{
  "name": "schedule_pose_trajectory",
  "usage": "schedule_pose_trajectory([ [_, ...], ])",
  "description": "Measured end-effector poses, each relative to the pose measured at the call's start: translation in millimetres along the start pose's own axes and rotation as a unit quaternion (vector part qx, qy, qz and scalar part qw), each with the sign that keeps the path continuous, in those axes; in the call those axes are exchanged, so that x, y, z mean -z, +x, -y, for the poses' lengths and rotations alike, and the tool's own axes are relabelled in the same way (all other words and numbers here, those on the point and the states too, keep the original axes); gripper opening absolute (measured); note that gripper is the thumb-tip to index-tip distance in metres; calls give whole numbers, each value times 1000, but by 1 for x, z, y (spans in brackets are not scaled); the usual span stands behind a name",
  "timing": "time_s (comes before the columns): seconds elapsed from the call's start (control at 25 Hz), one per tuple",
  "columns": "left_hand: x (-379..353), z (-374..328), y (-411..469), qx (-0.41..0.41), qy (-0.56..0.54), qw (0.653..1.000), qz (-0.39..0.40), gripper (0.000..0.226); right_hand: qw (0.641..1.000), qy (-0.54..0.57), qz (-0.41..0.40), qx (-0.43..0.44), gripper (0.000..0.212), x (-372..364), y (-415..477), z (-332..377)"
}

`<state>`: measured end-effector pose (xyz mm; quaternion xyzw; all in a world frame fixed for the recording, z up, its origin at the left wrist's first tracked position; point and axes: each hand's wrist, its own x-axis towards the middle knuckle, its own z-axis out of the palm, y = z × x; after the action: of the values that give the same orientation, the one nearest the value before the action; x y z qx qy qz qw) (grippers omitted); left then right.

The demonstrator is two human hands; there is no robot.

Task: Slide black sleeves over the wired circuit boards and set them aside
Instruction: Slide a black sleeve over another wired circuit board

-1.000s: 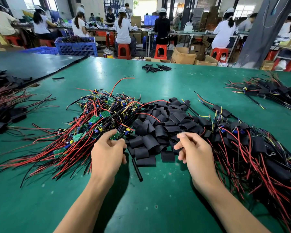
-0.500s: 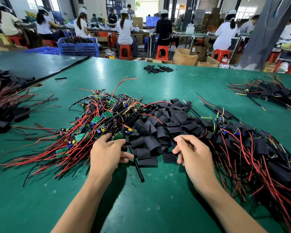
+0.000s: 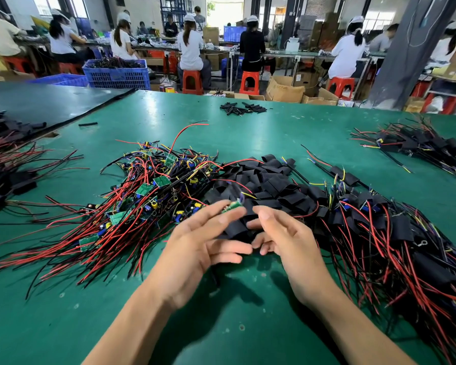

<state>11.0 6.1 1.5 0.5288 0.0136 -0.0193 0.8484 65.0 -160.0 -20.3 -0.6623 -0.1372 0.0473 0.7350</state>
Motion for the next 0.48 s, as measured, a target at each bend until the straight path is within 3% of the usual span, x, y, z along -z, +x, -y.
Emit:
schedule_pose_trajectory([
  [0.12,-4,10,-1,17,70,995,63,45,999,47,-4,-26,26,-1,0,2],
  [0.28,-5,13,-3,39,92,990,102,48,997,62,-23,-34,14,4,2,4],
  [0.48,-4,5,-4,52,-8,994,98,34,976,193,-86,-42,17,4,8,11],
])
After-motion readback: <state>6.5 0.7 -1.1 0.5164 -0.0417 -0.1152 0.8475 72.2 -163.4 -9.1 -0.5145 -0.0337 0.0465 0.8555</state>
